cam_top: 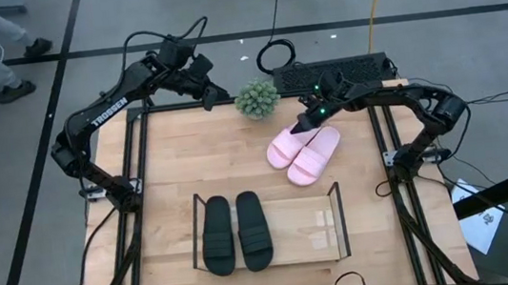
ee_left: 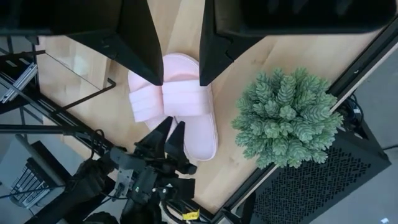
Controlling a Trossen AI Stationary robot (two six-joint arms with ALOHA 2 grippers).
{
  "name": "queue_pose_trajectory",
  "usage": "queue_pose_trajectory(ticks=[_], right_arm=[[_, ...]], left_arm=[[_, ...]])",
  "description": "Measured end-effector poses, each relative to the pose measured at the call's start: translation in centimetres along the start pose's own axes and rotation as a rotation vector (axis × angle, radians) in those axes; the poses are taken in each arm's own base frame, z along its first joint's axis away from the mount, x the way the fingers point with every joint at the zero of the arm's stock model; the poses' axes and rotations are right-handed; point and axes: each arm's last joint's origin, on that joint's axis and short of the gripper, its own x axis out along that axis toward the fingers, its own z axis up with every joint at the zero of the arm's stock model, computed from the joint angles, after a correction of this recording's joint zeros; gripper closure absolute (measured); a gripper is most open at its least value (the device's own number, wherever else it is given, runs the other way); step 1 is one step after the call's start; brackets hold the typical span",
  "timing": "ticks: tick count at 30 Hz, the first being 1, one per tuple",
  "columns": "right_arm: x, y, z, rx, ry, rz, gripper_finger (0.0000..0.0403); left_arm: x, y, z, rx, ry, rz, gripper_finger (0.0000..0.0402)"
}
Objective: Pick and place slides into the shelf
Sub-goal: Put the right pink slipper on the shelf
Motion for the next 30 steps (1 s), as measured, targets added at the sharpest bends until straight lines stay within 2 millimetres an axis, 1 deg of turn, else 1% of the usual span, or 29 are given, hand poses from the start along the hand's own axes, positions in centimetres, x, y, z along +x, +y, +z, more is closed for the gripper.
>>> queue_pose_trajectory(ticks=[4,8,13,20,25,30], right_arm=[[0.1,-0.3,-0.4,0.006,0.016,-0.065,0.0241],[0.6,0.3,-0.7,-0.014,0.034,-0.059,0.0241],[1.4,0.9,-1.2,-0.054,0.024,-0.135,0.0241],[1.9,1.3,-1.4,-0.09,0.011,-0.19,0.0241],[2.9,1.4,-1.6,-0.108,0.021,-0.174,0.0241],[4.6,1.0,-1.8,-0.08,0.077,-0.076,0.0241]], left_arm=[[0.0,0.0,0.0,0.002,0.0,0.0,0.0298],[0.0,0.0,0.0,0.003,0.0,0.0,0.0298],[0.0,0.0,0.0,0.025,0.0,0.0,0.0298],[0.0,0.0,0.0,0.025,0.0,0.0,0.0298],[0.0,0.0,0.0,0.024,0.0,0.001,0.0298],[0.0,0.0,0.0,0.022,0.0,0.001,0.0298]])
